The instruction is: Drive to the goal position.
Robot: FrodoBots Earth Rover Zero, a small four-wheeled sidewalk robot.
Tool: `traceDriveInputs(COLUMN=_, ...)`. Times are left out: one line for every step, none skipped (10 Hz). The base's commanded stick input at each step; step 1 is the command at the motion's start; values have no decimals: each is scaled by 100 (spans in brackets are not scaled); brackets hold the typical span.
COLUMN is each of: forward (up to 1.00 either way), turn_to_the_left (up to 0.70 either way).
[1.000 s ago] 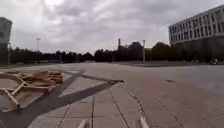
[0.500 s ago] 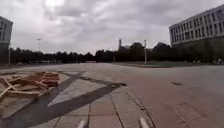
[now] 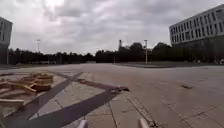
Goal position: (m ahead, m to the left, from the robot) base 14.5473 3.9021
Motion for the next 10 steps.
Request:
traceDriveInputs(forward=70, turn_to_the_left=0)
traceDriveInputs(forward=70, turn_to_the_left=0)
traceDriveInputs(forward=70, turn_to_the_left=0)
traceDriveInputs(forward=70, turn_to_the_left=0)
traceDriveInputs(forward=70, turn_to_the_left=0)
traceDriveInputs(forward=70, turn_to_the_left=0)
traceDriveInputs(forward=70, turn_to_the_left=0)
traceDriveInputs(forward=70, turn_to_the_left=0)
traceDriveInputs(forward=70, turn_to_the_left=0)
traceDriveInputs(forward=70, turn_to_the_left=0)
